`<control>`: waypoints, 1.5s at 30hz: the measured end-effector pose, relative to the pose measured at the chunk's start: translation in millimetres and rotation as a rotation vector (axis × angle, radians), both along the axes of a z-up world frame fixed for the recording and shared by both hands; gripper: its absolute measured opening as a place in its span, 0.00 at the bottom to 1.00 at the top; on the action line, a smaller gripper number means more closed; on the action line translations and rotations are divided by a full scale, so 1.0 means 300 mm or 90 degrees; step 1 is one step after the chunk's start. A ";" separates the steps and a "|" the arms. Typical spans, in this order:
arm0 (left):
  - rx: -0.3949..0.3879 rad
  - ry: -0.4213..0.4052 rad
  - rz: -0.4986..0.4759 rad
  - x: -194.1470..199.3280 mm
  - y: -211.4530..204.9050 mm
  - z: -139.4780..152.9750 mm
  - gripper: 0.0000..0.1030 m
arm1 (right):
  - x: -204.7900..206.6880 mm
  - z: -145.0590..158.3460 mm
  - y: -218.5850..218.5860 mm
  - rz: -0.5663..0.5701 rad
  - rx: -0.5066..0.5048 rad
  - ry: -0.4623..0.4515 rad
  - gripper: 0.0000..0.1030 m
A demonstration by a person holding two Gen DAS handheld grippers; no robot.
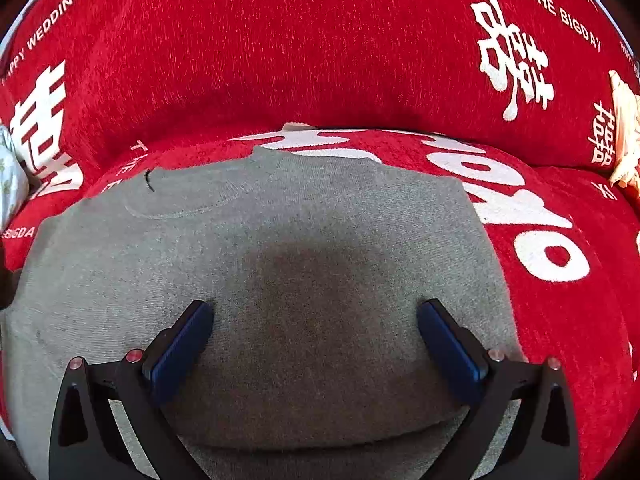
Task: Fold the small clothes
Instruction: 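Carry the held sleeve with the left gripper across the sweater body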
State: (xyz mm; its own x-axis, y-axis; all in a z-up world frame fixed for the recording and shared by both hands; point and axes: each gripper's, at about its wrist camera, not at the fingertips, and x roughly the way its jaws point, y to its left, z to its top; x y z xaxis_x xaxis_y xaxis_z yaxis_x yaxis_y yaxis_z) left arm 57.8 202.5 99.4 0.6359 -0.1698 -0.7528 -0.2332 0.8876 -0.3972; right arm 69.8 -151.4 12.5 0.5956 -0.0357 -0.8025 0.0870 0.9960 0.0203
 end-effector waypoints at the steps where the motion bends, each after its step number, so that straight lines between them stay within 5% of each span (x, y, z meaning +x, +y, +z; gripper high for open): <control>1: 0.004 0.003 -0.008 0.005 -0.033 0.002 0.09 | -0.001 0.003 -0.002 0.001 0.005 0.000 1.00; 9: 0.021 0.008 -0.072 0.023 -0.237 0.016 0.09 | -0.170 0.100 -0.080 0.024 0.101 -0.064 1.00; 15: 0.028 0.016 -0.111 0.045 -0.402 0.007 0.09 | -0.285 0.123 -0.087 0.050 0.057 -0.078 1.00; 21: 0.034 0.029 -0.157 0.057 -0.555 -0.010 0.09 | -0.351 0.023 -0.061 0.086 0.021 -0.026 1.00; 24: 0.040 0.031 -0.176 0.057 -0.619 -0.009 0.09 | -0.386 0.011 -0.041 0.107 -0.019 -0.046 1.00; 37: 0.041 0.025 -0.225 0.074 -0.793 0.029 0.09 | -0.401 0.001 -0.043 0.114 -0.015 -0.070 1.00; 45: 0.056 0.012 -0.308 0.072 -0.939 0.055 0.09 | -0.405 0.004 -0.045 0.118 -0.014 -0.072 1.00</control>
State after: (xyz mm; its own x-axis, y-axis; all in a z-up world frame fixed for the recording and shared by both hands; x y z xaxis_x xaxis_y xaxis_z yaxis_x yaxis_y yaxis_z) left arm 79.3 -79.4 116.0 0.4861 -0.3778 -0.7880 0.2070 0.9259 -0.3162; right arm -51.6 -165.0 13.6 0.6799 0.0662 -0.7303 -0.0990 0.9951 -0.0020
